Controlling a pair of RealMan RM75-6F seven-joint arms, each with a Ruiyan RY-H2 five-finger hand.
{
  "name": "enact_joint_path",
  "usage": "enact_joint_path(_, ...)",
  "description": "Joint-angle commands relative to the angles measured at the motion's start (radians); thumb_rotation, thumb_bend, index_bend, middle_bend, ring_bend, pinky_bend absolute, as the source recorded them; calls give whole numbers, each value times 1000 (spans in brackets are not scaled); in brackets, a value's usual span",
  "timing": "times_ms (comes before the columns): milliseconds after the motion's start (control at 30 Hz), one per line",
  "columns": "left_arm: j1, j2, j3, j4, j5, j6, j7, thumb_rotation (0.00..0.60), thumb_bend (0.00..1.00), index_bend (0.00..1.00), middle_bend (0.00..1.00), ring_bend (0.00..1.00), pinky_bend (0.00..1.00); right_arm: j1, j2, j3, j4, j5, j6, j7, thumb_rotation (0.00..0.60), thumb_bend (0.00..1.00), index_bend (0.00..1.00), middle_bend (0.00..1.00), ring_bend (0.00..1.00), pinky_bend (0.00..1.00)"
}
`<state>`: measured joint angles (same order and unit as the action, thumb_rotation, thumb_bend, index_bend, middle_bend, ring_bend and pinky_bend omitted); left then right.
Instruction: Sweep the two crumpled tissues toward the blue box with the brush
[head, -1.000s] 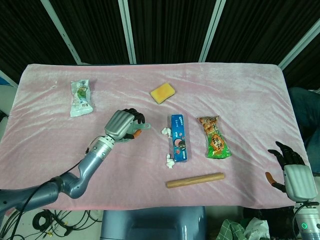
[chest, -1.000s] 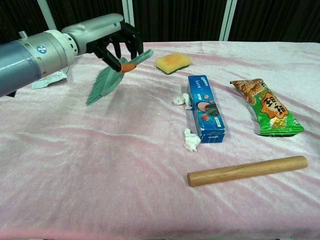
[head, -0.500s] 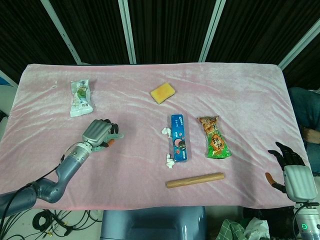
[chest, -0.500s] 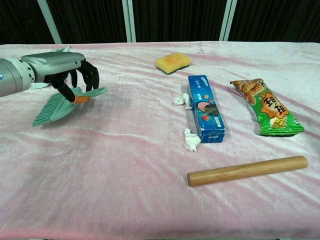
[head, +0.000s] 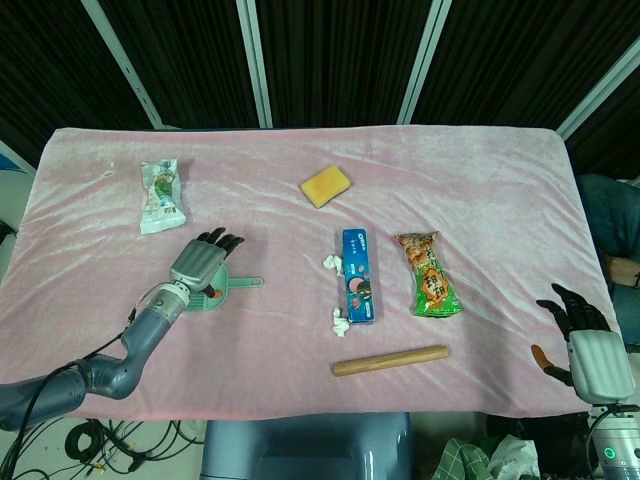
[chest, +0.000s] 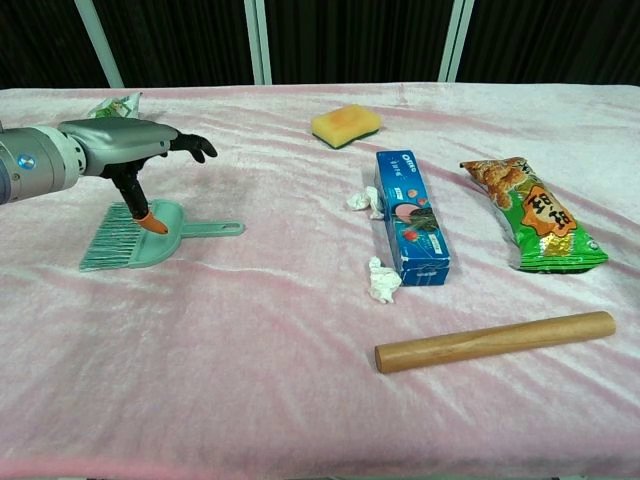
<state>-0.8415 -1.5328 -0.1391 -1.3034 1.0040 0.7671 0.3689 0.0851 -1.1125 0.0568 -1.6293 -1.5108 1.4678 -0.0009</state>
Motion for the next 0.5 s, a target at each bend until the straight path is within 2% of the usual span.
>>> enact_joint_path(33,-10,54,-50,-119,-87,20,19,600,51,95,125,0,111,0,0,0,0,1,0,0,600,198,270,100,123,194)
enact_joint_path(133,22,127,-70,-236,-59,95,-2,600,66,161,156,9,158,-1,0,3,-1,3,3,0,600,198,270,101,123,194)
enact_joint_path(233,91,199,-43,-341,34,223,-1,600,68,186,178,33,199,-2,-1,6,-1,8,7,-1,600,198,270,101,123,194)
enact_joint_path(400,289,326,98,-513,188,486,35,600,69,182,169,30,199,-1,-4,12,3,12,10,-27,600,199,269,97,123,194)
enact_joint_path(500,422,374,176,-581,271,650,0,600,69,176,142,6,198,0,-6,14,9,5,19,-46,600,198,268,91,122,193)
